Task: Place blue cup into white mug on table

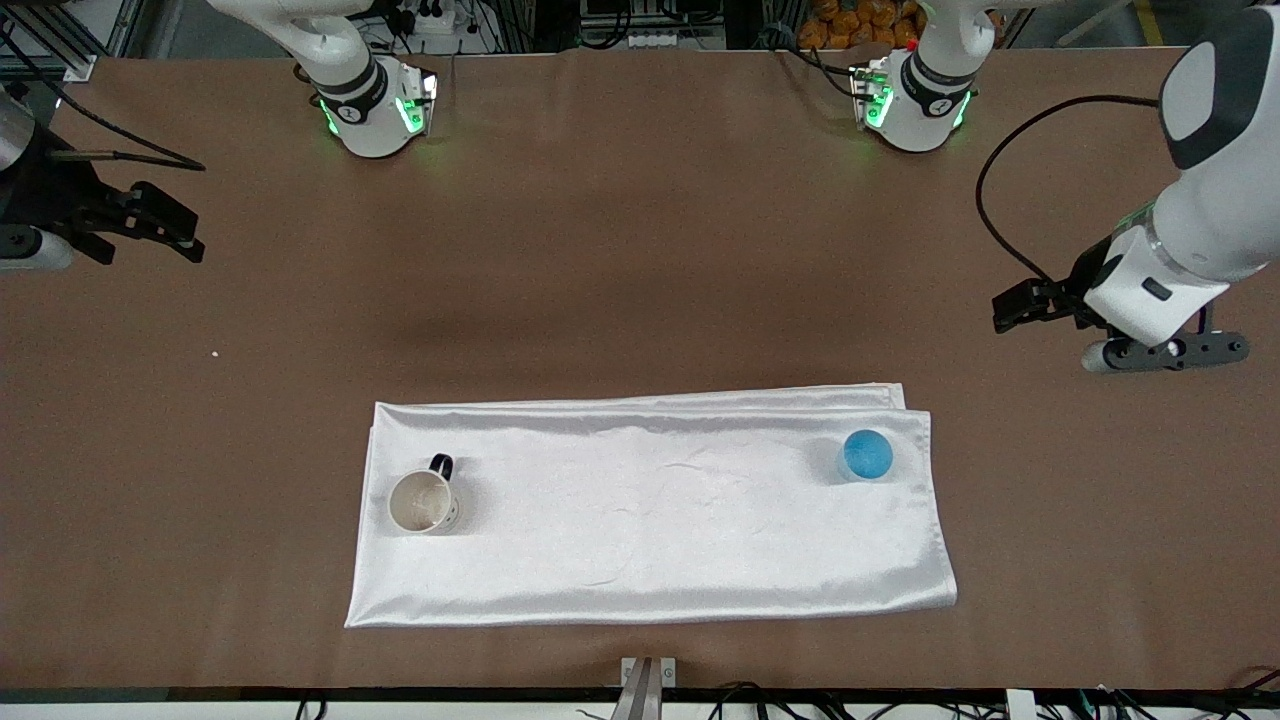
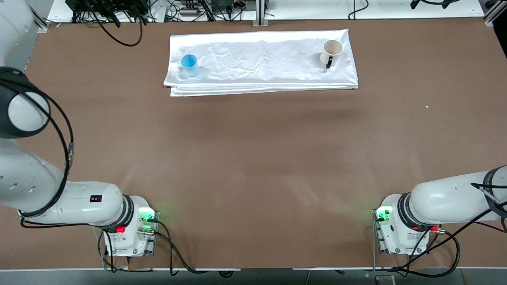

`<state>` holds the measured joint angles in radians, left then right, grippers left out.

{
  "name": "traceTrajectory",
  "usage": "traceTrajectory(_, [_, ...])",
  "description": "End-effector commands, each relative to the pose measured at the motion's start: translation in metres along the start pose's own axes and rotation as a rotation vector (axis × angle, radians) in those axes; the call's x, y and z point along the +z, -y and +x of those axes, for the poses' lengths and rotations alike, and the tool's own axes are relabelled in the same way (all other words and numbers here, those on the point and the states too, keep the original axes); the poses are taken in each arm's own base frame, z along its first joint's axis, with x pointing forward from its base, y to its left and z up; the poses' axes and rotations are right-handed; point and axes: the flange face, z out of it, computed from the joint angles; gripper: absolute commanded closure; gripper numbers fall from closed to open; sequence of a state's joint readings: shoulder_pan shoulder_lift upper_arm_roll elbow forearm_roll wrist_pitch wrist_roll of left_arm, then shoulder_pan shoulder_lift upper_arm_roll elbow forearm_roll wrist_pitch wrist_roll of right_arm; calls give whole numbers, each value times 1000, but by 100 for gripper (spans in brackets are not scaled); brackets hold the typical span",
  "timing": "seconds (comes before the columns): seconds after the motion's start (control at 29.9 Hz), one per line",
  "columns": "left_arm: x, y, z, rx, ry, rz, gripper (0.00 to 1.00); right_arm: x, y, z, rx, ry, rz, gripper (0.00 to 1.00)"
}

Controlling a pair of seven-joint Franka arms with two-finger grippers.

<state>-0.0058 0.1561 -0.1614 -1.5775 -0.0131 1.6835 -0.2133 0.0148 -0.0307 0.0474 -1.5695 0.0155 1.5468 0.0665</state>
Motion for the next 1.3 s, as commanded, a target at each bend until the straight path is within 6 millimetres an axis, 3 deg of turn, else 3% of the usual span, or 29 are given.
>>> traceTrajectory(0.0, [49, -8, 26, 25, 10, -29, 0, 21, 1, 12, 13, 33, -13, 0])
traceTrajectory(0.17, [101, -21, 39, 21, -28, -42, 0, 65, 4, 41, 11, 56, -10, 0])
traceTrajectory(0.4, [163, -34, 44, 21, -56, -56, 0, 163, 8, 92, 12, 82, 2, 0])
traceTrajectory(0.77, [235, -40, 67, 17, -92, -80, 0, 292, 71, 133, 43, 36, 10, 0])
traceTrajectory(0.87, [248, -40, 71, 12, -104, -87, 0, 316, 82, 136, 50, 31, 13, 0])
traceTrajectory(1.0, [264, -36, 74, 5, -109, -89, 0, 332, 91, 140, 45, 7, 19, 0])
traceTrajectory(1.27, [281, -38, 77, 33, -104, -61, 0, 373, 106, 147, 25, -32, 31, 0])
